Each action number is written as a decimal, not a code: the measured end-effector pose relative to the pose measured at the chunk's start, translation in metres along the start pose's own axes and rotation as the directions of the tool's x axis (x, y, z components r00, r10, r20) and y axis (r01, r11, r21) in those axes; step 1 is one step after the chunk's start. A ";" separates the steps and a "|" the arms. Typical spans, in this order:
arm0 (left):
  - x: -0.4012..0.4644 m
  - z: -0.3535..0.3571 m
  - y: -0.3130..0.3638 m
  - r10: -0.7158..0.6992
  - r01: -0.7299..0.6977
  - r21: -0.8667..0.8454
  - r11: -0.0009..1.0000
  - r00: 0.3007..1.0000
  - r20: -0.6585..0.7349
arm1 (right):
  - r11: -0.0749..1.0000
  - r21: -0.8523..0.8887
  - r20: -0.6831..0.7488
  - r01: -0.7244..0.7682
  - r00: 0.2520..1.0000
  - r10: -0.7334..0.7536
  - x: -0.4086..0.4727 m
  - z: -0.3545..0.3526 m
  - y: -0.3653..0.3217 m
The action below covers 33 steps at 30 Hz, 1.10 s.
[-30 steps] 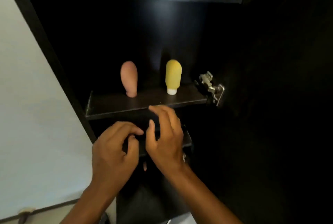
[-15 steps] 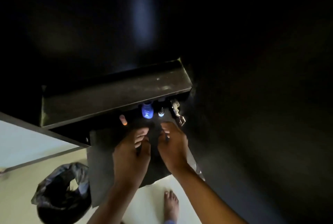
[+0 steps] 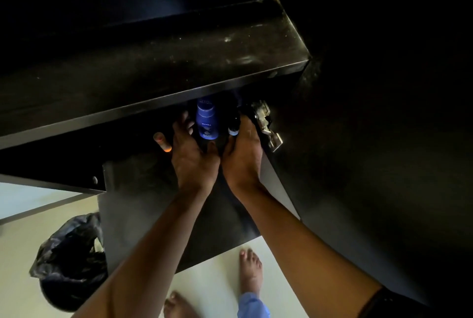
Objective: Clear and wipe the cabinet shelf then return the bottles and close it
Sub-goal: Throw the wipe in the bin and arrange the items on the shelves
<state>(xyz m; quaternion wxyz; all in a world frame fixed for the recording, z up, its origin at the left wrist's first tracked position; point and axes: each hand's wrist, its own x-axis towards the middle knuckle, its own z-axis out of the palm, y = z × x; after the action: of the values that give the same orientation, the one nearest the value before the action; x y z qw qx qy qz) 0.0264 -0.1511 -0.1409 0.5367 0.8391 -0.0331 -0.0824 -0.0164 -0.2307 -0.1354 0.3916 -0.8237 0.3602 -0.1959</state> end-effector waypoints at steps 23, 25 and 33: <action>-0.016 -0.005 -0.003 0.083 -0.082 -0.027 0.996 0.995 0.056 | 0.997 0.078 0.006 0.016 1.000 -0.017 -0.002 -0.013 -0.002; -0.026 -0.014 -0.001 0.085 -0.083 -0.035 0.996 0.994 0.064 | 0.996 0.071 0.003 0.053 0.999 -0.053 -0.007 -0.017 -0.005; -0.078 -0.067 0.036 0.038 -0.040 0.018 0.999 0.995 0.088 | 0.992 0.067 0.096 0.104 0.989 -0.110 -0.049 -0.077 -0.043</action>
<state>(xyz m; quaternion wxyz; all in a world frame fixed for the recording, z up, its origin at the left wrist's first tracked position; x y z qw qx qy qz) -0.0375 -0.0948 -0.0730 0.5280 0.8391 -0.0739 -0.1082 -0.0763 -0.2141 -0.0559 0.4232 -0.8381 0.2894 -0.1865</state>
